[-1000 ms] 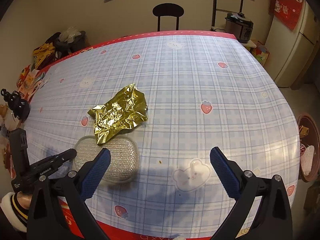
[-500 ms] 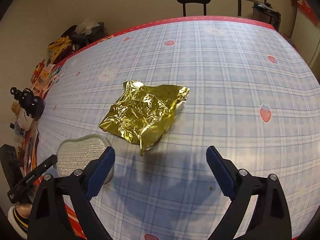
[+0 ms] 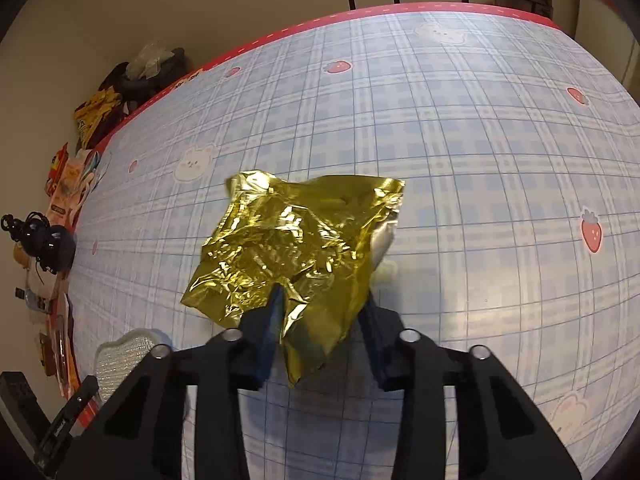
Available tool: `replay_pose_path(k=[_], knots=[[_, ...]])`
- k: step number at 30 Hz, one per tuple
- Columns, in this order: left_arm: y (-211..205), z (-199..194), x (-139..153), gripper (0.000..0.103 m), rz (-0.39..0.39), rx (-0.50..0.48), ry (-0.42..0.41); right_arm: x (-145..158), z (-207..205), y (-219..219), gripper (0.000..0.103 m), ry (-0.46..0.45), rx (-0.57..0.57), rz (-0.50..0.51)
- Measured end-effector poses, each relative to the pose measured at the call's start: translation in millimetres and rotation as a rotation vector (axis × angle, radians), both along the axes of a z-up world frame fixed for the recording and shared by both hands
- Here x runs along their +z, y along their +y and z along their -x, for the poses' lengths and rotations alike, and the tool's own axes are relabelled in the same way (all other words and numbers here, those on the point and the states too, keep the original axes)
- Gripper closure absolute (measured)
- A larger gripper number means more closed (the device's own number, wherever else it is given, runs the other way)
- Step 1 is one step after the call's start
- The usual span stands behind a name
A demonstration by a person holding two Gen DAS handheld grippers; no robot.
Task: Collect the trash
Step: 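Grasp the mesh sponge pad with the left tool while the right tool grasps the gold foil, then carry the foil and pad to the brown bin and release them inside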
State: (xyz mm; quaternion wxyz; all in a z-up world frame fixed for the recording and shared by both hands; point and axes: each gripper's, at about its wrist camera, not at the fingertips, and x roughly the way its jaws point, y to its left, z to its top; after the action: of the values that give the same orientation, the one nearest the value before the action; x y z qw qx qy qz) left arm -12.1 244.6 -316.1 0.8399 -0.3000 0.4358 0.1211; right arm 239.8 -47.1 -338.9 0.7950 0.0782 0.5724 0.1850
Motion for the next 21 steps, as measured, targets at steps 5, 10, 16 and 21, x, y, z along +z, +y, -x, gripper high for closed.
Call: replay_pose_path(k=[5, 10, 16, 21], knots=[[1.5, 1.3, 16.8, 0.095, -0.016, 0.008, -0.032, 24.9, 13.0, -2.3, 0.086, -0.056, 0.002, -0.059], [6.5, -2.3, 37.3, 0.095, -0.023, 0.031, -0.074, 59.2, 26.3, -13.7, 0.100, -0.139, 0.031, -0.132], [6.4, 3.3, 70.8, 0.095, -0.064, 0.041, -0.139, 89.0, 44.4, -33.2, 0.100, -0.214, 0.070, -0.167], [-4.0, 1.9, 97.1, 0.095, -0.093, 0.026, -0.187, 105.1, 55.3, -49.9, 0.100, -0.245, 0.075, -0.197]])
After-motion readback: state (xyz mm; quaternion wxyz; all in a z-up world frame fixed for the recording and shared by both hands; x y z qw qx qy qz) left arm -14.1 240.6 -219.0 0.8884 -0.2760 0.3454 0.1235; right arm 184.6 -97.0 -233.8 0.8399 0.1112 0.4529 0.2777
